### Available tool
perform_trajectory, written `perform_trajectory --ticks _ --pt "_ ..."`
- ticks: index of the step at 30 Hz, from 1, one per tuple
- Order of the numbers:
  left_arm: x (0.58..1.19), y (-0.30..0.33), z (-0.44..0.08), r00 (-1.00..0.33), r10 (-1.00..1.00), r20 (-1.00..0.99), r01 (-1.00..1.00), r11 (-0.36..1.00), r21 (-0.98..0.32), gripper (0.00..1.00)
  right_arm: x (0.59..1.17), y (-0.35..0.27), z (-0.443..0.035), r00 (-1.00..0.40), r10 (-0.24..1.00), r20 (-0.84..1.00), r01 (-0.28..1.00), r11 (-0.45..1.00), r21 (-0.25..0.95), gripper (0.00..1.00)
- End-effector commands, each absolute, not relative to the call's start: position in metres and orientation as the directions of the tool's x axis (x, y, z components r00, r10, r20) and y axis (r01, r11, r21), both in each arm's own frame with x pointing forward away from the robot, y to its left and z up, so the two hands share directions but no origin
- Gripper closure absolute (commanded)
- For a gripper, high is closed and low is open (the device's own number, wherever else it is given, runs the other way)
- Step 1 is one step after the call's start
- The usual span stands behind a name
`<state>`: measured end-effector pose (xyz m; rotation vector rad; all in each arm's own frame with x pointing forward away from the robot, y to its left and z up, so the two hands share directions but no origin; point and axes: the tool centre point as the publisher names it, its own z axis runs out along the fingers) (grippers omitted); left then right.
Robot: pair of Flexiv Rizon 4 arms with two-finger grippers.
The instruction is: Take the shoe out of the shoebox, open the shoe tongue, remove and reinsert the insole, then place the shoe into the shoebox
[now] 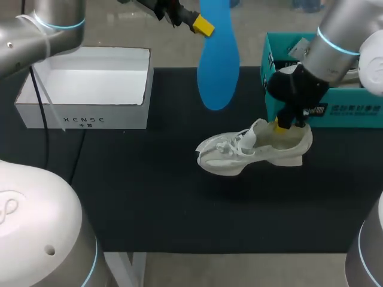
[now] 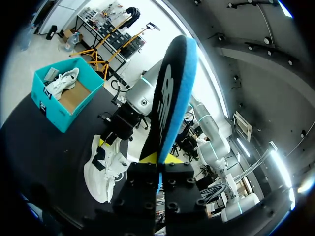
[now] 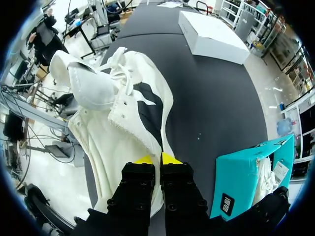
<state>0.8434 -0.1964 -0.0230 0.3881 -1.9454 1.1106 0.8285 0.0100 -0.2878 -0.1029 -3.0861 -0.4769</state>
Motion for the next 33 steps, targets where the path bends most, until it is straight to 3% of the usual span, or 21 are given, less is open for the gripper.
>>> perform_trajectory --ticks 1,15,18,21,26,29,33 --pt "0.843 -0.196 -0.024 -0.599 0.132 0.789 -0.613 0.558 -0.559 1.00 0.826 0.010 -0.287 -0.998 0.064 0.023 0.068 0.951 0.302 1.00" --pt "0.843 -0.196 -0.024 -0.599 0.132 0.789 -0.613 0.558 -0.559 1.00 0.826 0.010 -0.287 -0.998 0.064 0.023 0.068 0.951 0.302 1.00" --pt "0.843 -0.196 -0.024 -0.599 0.132 0.789 -0.613 0.558 -0.559 1.00 0.824 0.002 -0.298 -0.934 0.356 0.018 0.341 0.879 0.334 1.00" --pt "0.843 -0.196 -0.024 -0.599 0.132 0.789 -0.613 0.558 -0.559 1.00 0.812 0.000 -0.305 -0.821 0.571 -0.004 0.520 0.750 0.410 1.00" --pt "0.843 -0.196 -0.024 -0.599 0.132 0.789 -0.613 0.558 -0.559 1.00 0.788 0.007 -0.321 -0.637 0.771 -0.008 0.682 0.568 0.460 1.00" --pt "0.843 -0.196 -0.024 -0.599 0.132 0.789 -0.613 0.558 -0.559 1.00 0.779 0.010 -0.324 -0.545 0.838 0.007 0.706 0.455 0.543 1.00" --pt "0.843 -0.196 -0.024 -0.599 0.132 0.789 -0.613 0.558 -0.559 1.00 0.772 0.015 -0.330 -0.482 0.875 0.052 0.737 0.373 0.564 1.00"
